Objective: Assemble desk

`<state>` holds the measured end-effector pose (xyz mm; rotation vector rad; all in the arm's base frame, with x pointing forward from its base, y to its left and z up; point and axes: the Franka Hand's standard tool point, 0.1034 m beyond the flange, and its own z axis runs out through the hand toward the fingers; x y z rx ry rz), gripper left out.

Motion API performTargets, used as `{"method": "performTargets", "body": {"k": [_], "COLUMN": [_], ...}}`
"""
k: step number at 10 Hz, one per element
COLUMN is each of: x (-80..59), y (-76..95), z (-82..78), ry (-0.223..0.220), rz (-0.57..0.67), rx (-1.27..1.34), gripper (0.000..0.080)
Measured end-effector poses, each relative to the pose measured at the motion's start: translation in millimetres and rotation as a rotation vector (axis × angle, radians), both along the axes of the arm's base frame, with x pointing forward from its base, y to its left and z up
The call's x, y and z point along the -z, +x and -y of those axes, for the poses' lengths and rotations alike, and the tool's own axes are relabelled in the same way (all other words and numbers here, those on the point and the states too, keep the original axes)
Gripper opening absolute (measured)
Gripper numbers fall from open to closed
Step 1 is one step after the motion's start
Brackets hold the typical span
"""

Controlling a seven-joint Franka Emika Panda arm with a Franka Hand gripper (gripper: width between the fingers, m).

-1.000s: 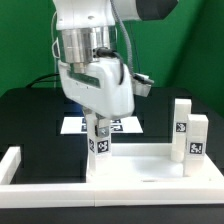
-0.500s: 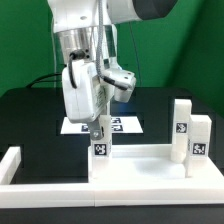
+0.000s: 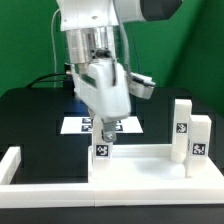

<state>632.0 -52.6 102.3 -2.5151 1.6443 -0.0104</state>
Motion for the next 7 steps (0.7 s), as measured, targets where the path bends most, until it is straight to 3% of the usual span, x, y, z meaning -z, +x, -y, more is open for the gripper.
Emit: {"method": "performTargets", "body": {"k": [4, 7], "x": [-0.2, -6.5], "y": [0.1, 6.7], "z": [0.7, 6.5], "ry": [-0.022, -0.109], "rz": [0.03, 0.119], "rx": [-0.255, -0.89], "gripper": [0.0649, 0.0649]}}
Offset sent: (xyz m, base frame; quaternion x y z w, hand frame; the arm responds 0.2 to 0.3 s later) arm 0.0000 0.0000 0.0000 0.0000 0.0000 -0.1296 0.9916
